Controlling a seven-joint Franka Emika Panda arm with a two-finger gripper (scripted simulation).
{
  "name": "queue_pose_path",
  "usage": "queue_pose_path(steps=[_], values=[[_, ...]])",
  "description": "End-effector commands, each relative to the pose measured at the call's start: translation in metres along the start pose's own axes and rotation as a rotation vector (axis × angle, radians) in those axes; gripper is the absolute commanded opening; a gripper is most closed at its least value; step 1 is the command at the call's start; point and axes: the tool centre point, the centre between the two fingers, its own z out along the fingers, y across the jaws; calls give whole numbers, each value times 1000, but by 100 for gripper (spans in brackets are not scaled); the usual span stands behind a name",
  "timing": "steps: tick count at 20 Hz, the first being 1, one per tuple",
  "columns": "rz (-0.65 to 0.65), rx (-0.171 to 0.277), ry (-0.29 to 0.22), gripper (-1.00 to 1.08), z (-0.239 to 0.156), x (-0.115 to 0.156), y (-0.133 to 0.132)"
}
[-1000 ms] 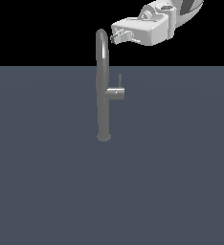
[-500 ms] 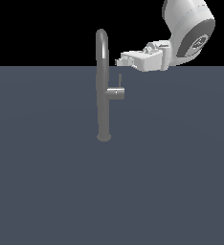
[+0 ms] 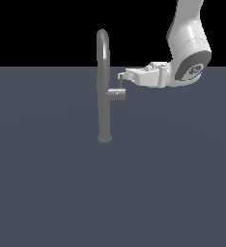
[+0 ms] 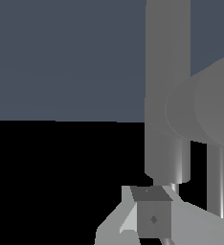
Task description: Turn on the faucet by rotating a designated handle.
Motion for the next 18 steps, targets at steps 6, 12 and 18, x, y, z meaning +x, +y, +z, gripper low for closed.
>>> queue_pose_path(steps=[6, 12, 18], values=[[18, 21, -21, -100, 0, 7, -2], [13, 16, -16, -100, 1, 5, -2], [13, 16, -16, -100, 1, 0, 10]])
